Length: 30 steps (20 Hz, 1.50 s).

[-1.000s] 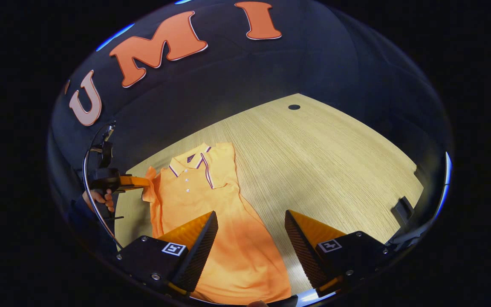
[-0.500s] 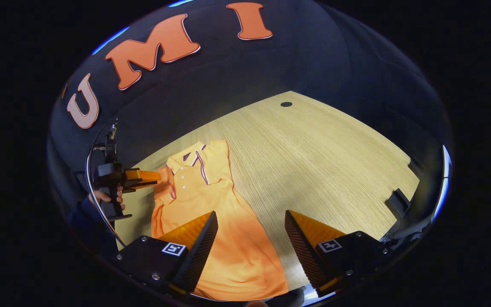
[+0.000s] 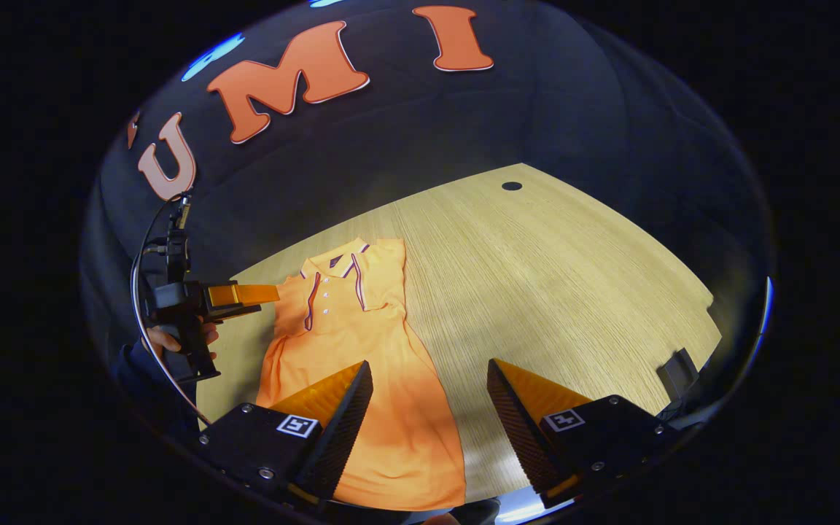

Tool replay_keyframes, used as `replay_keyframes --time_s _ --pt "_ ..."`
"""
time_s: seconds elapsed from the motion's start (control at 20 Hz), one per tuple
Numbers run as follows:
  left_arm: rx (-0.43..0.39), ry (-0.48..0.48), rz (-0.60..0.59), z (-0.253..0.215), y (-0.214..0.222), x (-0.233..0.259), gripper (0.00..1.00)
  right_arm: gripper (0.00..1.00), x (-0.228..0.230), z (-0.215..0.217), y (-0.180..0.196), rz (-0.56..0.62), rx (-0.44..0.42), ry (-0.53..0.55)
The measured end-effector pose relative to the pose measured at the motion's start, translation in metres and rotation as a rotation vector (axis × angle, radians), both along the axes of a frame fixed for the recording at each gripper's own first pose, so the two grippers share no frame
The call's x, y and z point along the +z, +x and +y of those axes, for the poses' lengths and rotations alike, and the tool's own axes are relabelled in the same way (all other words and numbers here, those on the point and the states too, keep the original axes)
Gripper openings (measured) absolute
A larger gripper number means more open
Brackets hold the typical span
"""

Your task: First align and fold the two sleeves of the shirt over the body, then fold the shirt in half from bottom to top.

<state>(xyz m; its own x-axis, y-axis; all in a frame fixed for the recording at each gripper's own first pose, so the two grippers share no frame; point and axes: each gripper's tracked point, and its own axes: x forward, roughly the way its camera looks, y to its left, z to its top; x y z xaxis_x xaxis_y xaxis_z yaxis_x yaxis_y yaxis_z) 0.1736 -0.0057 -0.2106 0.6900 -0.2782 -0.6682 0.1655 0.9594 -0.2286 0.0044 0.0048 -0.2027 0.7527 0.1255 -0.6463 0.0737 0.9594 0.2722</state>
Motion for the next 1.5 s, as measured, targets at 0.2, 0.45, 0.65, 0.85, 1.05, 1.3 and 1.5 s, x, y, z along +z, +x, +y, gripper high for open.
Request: replay_keyframes --time_s 0.2,0.45,0.65,0.85,1.05,1.3,1.5 --pt "0.036 0.004 -0.107 0.001 -0.045 0.023 0.99 0.97 -0.007 -0.002 -0.015 -0.01 0.063 -0.002" --pt "0.081 0.053 -0.189 0.009 -0.108 0.03 0.99 0.97 -0.021 -0.001 -0.045 -0.005 0.149 -0.007" --pt "0.107 0.13 -0.161 0.021 -0.162 0.015 0.99 0.97 -0.038 0.002 -0.073 0.021 0.227 -0.024" --pt "0.15 0.163 -0.131 0.03 -0.211 -0.002 0.98 0.97 -0.055 0.006 -0.1 0.051 0.299 -0.032" --pt "0.176 0.173 -0.094 0.038 -0.251 -0.019 0.98 0.97 -0.071 0.011 -0.117 0.076 0.354 -0.047" --pt "0.187 0.206 -0.023 0.05 -0.295 -0.057 0.98 0.96 -0.095 0.021 -0.137 0.12 0.43 -0.077" --pt "0.19 0.246 0.033 0.066 -0.319 -0.087 0.98 0.96 -0.108 0.027 -0.151 0.15 0.466 -0.086"
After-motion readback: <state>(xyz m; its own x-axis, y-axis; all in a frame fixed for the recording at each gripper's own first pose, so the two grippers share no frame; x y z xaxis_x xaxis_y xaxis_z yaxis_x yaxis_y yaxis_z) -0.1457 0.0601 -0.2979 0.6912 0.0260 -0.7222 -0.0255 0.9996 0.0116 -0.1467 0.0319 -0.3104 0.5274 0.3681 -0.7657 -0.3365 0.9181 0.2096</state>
